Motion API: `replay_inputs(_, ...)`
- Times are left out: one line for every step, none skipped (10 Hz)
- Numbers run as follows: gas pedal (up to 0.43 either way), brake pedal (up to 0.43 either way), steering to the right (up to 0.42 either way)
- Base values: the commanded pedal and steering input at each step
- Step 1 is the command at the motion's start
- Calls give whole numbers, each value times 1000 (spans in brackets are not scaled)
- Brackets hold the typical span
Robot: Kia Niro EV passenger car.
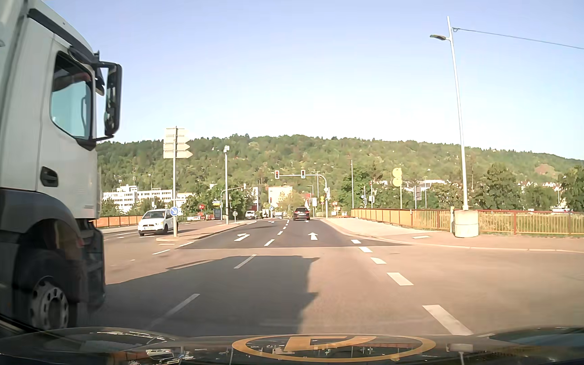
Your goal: Follow the waypoints while adhering to traffic rules and regulations
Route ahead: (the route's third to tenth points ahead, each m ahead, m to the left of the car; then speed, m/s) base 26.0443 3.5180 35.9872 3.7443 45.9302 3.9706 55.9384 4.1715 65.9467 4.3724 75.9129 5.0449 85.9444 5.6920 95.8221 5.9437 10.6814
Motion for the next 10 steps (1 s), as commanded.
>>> replay_inputs(169, 0, -6)
replay_inputs(169, 0, -6)
replay_inputs(169, 0, -6)
replay_inputs(169, 0, -6)
replay_inputs(169, 0, -6)
replay_inputs(169, 0, -6)
replay_inputs(169, 0, -6)
replay_inputs(169, 0, -6)
replay_inputs(157, 0, -6)
replay_inputs(150, 0, -6)
